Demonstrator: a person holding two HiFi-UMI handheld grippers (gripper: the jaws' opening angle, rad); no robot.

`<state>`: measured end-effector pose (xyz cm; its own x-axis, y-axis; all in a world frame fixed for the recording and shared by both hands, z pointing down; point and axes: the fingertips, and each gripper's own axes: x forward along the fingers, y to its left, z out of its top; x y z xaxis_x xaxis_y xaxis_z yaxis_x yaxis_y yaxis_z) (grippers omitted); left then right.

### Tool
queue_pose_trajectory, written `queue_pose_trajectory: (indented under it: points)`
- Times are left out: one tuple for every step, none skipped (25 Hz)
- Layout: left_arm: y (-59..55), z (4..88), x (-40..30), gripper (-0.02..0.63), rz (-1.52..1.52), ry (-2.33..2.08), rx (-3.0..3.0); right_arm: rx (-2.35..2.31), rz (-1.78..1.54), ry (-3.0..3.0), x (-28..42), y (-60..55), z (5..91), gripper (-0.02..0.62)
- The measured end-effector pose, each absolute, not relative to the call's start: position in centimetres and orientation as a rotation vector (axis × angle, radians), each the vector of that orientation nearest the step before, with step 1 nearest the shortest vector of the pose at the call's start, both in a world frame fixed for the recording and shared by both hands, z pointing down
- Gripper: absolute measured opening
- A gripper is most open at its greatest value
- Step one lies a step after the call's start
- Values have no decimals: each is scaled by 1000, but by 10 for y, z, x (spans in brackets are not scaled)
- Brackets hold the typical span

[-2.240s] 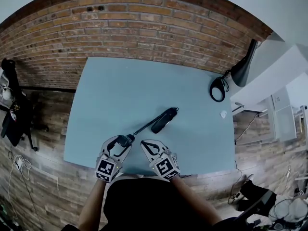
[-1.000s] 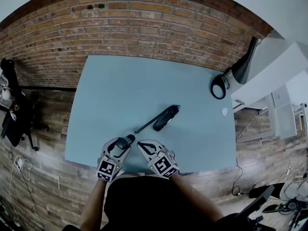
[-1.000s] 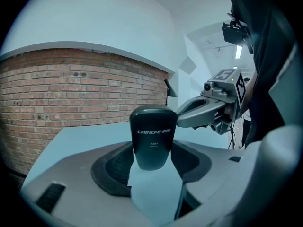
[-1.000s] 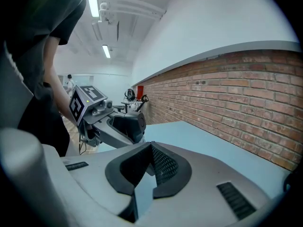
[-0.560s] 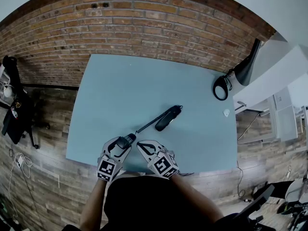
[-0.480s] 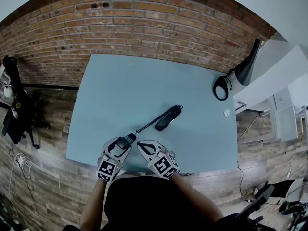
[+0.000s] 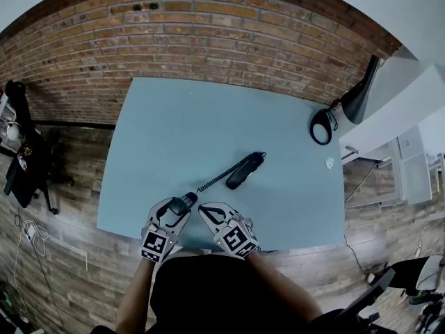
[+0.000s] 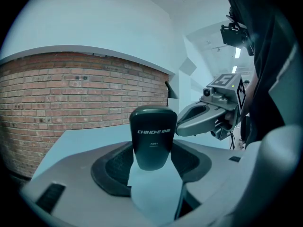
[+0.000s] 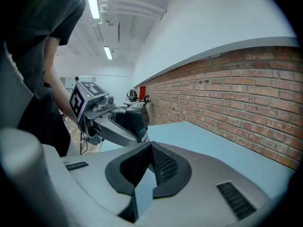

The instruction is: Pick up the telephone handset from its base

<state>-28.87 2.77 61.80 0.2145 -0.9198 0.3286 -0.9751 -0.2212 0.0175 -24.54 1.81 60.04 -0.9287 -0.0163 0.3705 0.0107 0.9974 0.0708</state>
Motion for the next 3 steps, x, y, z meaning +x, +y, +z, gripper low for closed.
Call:
queue_pose_trajectory:
  points:
    - [28, 618, -289, 276, 367, -1804, 2266, 5, -99, -2760, -246, 18, 601, 15]
    - [27, 618, -289, 276, 367, -1805, 2266, 6, -99, -2759, -246, 17, 601, 15]
    - [27, 618, -289, 276, 367, -1805, 2266, 8, -98, -2759, -246, 17, 601, 15]
